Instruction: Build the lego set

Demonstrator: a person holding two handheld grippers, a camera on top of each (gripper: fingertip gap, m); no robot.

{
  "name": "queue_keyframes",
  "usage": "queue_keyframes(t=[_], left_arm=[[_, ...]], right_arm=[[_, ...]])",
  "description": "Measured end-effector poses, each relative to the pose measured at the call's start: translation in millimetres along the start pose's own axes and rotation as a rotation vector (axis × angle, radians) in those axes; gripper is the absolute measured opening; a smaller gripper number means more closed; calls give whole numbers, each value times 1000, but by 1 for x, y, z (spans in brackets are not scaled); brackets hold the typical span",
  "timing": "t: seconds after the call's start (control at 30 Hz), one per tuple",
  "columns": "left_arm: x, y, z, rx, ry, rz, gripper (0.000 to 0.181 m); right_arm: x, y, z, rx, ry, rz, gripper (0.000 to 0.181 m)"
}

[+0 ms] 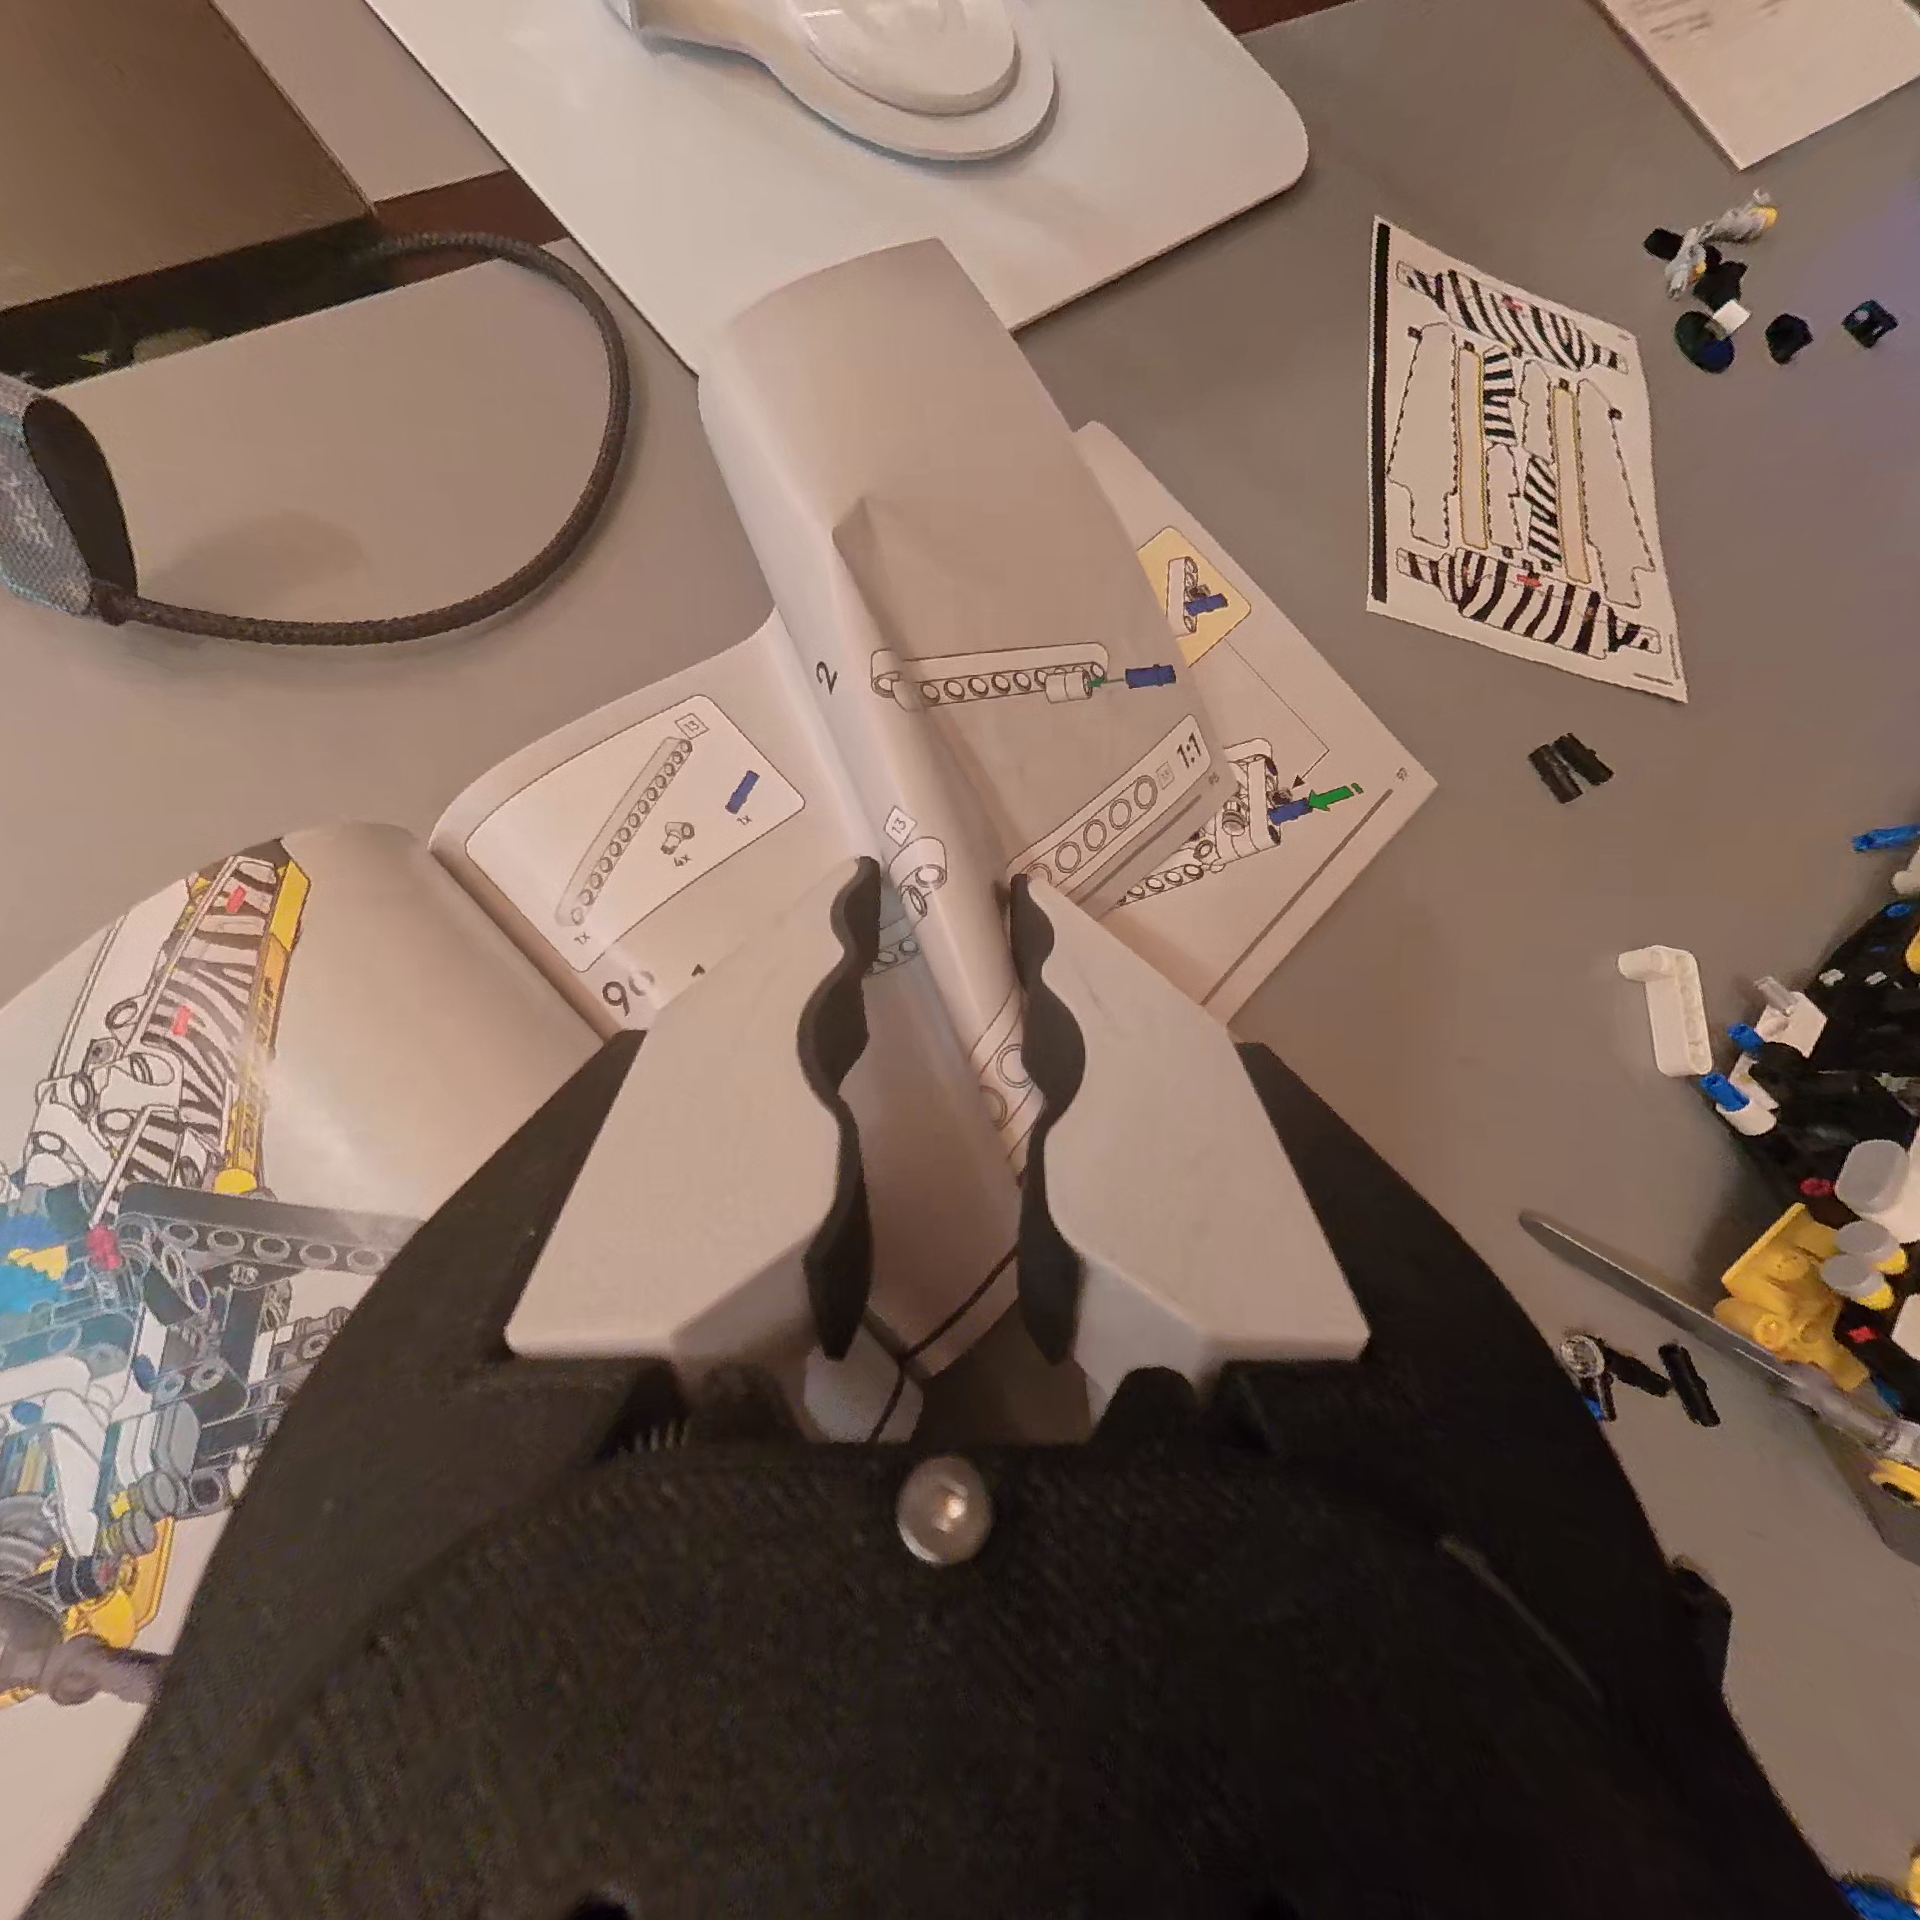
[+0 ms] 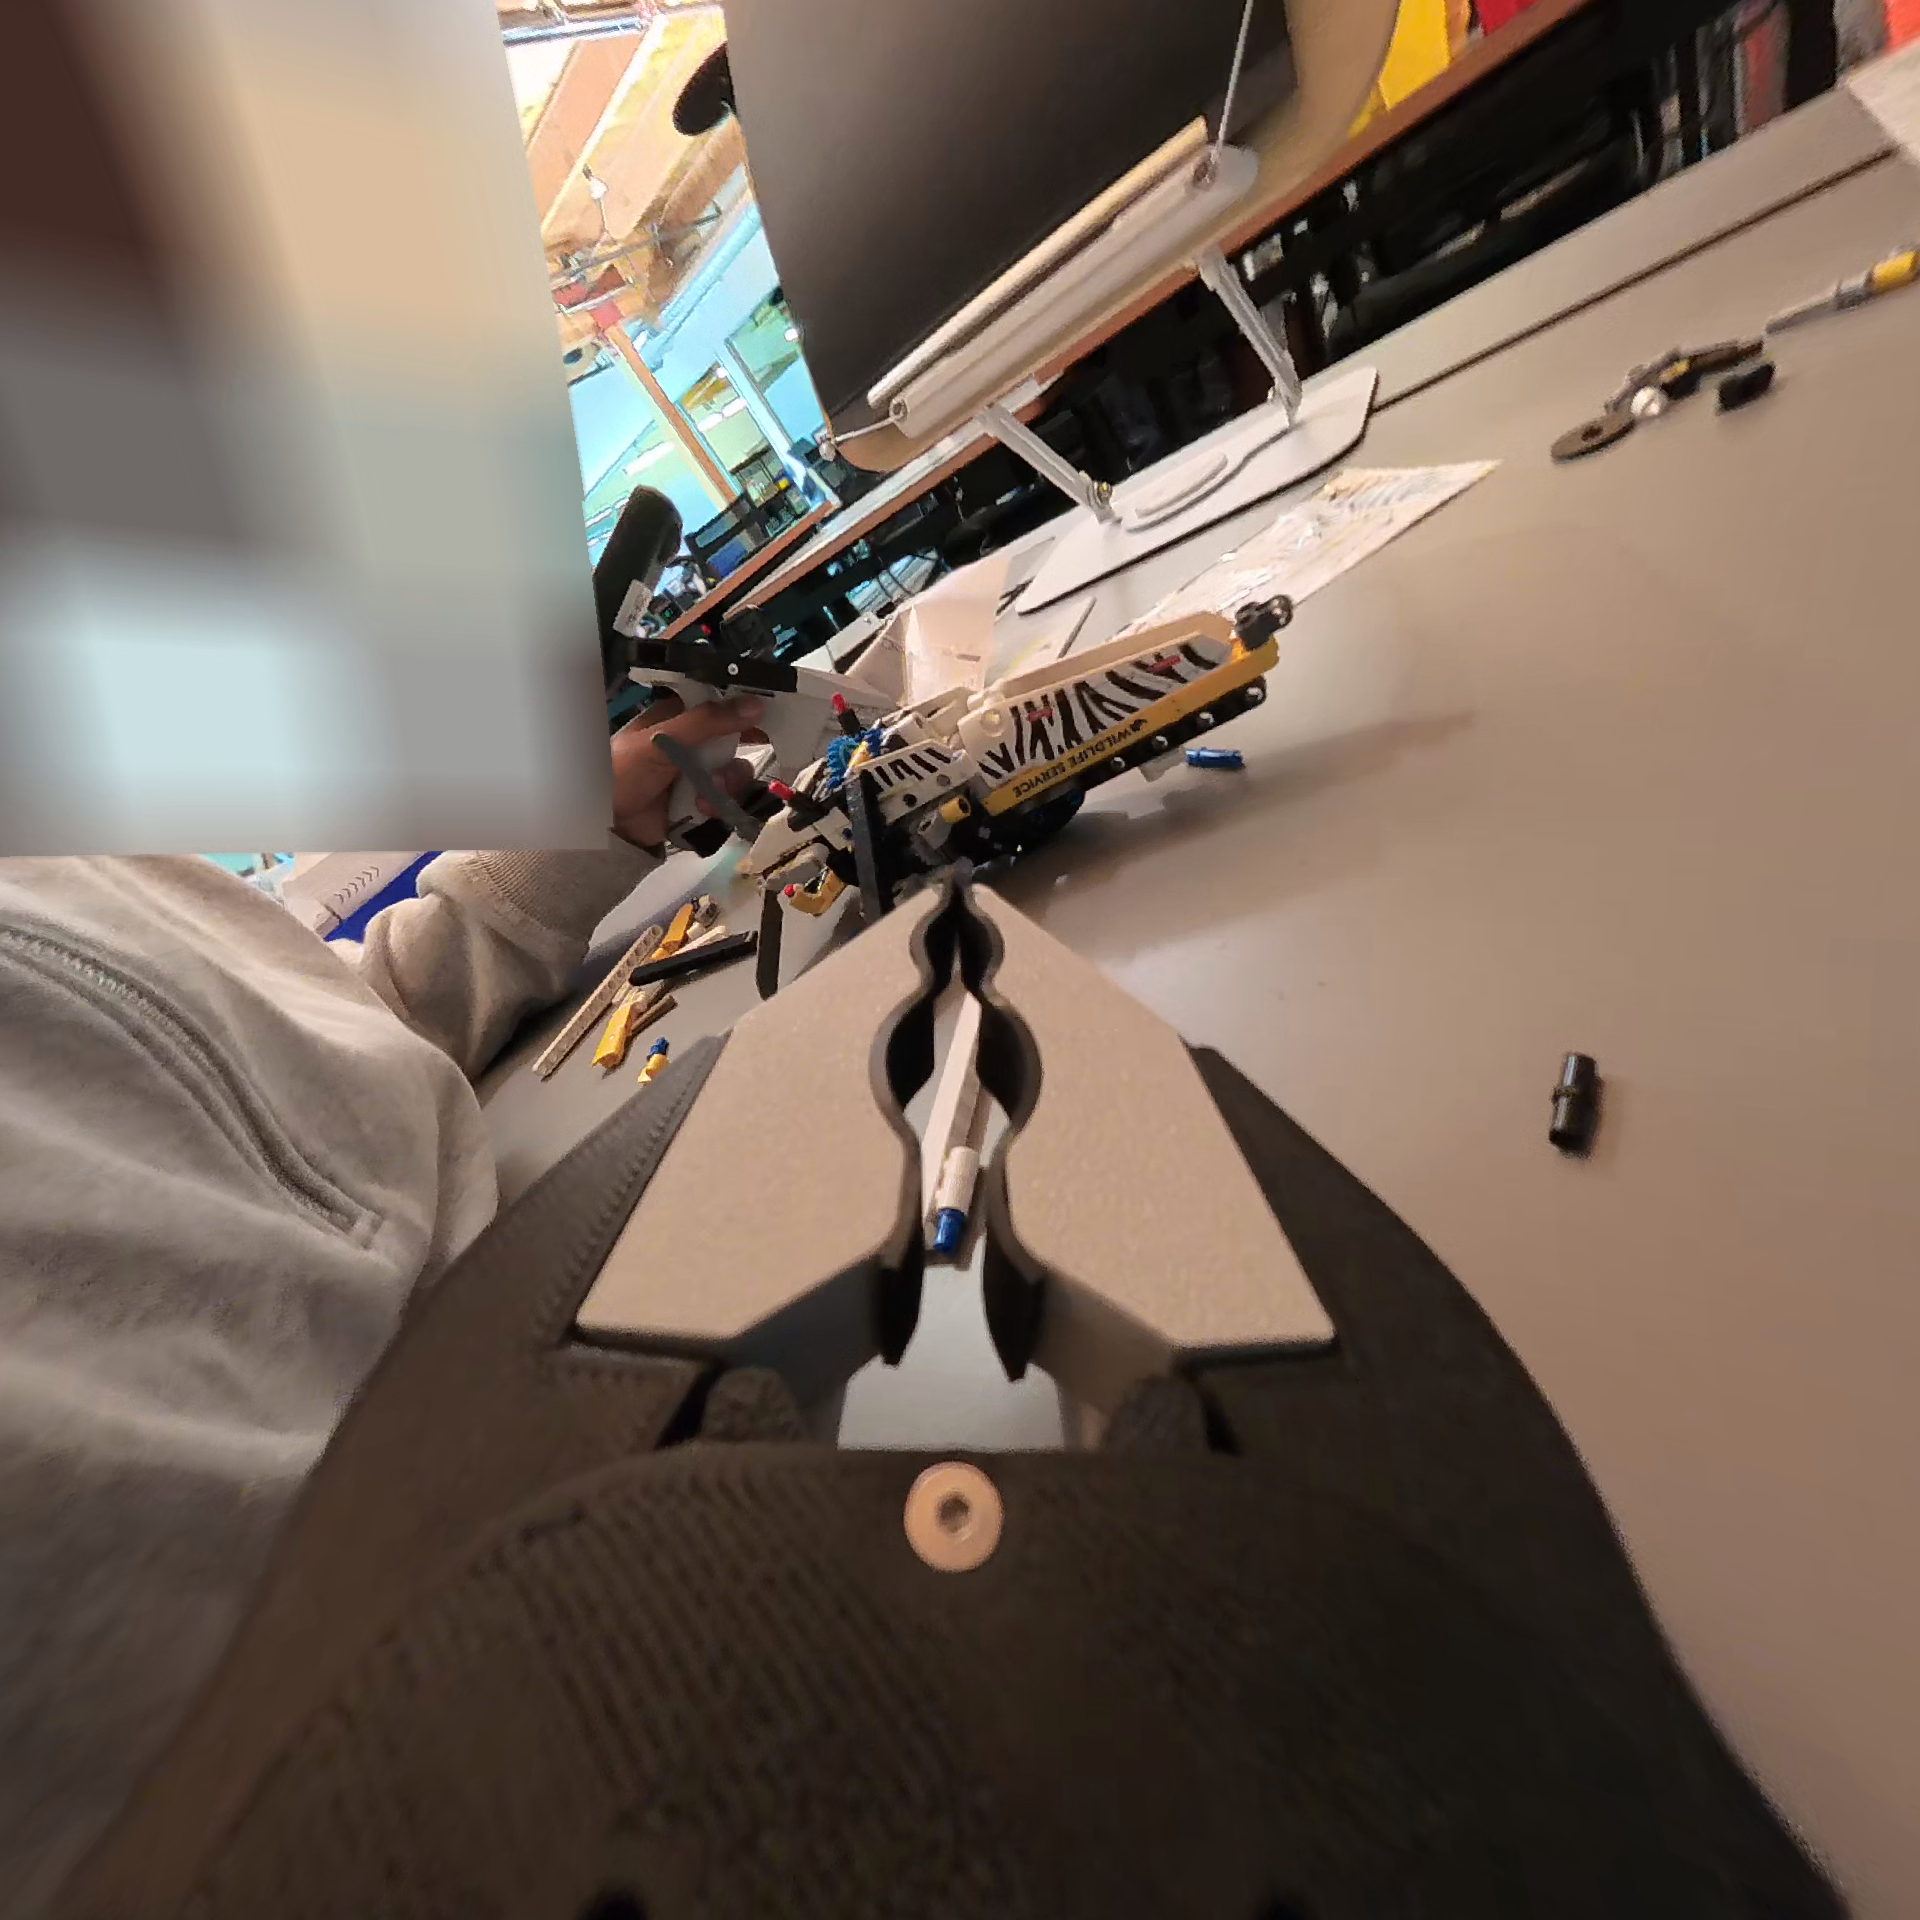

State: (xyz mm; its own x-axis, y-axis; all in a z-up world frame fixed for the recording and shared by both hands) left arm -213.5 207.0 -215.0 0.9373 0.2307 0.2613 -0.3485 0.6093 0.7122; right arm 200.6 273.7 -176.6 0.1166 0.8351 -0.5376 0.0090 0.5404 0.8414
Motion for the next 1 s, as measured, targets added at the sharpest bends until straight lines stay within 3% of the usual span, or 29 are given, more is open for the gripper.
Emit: queue_keyframes(t=[0.37, 1.0], left_arm=[[-4, 7, 5, 53, -43, 59, 18], [0, 8, 6, 66, -81, 69, 25]], right_arm=[[-1, 1, 1, 9, 3, 8, 0], [-1, 1, 1, 10, 3, 12, 0]])
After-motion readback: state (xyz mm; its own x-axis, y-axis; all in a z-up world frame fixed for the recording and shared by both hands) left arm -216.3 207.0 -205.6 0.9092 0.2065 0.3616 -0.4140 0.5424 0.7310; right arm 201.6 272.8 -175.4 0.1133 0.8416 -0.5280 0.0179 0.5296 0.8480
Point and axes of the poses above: each gripper's, where its closed fingertips meet, z back along the fingers, y out of its top, x = y × z across the jaws, the point moved 3 cm from there along z, back along the fingers, and after that the axes turned 2 degrees about -y, right-handed, at the moved point
